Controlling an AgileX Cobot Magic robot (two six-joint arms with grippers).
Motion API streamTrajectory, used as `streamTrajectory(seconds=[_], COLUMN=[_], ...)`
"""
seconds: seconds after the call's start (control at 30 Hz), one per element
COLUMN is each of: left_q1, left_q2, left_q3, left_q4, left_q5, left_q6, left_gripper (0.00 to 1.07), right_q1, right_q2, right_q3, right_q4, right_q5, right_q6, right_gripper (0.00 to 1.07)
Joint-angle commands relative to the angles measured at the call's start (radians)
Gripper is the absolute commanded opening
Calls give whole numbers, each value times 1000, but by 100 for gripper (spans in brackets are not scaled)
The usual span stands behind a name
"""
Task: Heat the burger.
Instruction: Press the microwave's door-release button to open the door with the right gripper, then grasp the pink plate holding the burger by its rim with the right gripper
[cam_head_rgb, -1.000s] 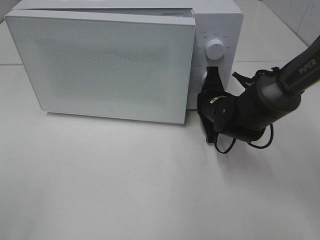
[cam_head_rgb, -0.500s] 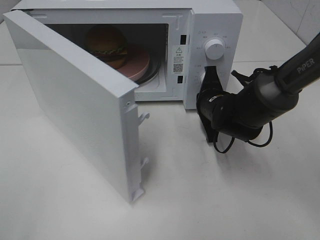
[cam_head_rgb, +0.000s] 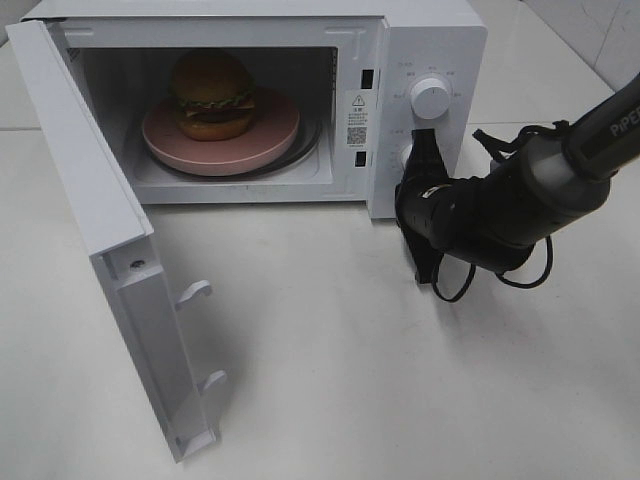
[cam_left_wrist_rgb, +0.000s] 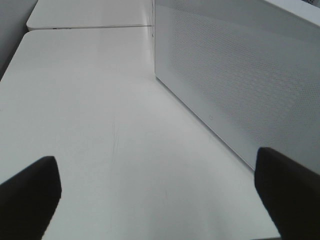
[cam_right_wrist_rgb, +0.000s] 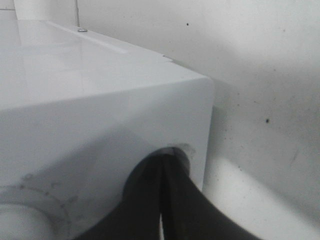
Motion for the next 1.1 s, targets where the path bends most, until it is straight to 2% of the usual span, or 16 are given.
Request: streamTrajectory(seconds=[0.03,0.6,0.97,1.1], left_q1=[4,4,4,4], left_q2=[-22,-22,-22,-22], left_q3=[3,3,3,3], left_q4=[-6,-5,-5,-5], left_q5=[-8,-8,-8,-8], left_q6=[0,0,0,0], left_gripper=[105,105,105,105], right_q1=[0,31,31,31], right_q2=[-48,-106,-243,-322], right_q3=[16,116,225,269], right_q4=[-78,-79,-89,-137], right_q5=[-109,-24,54,139], right_q6=[-9,20,-58,-106], right_gripper=[0,0,1,1])
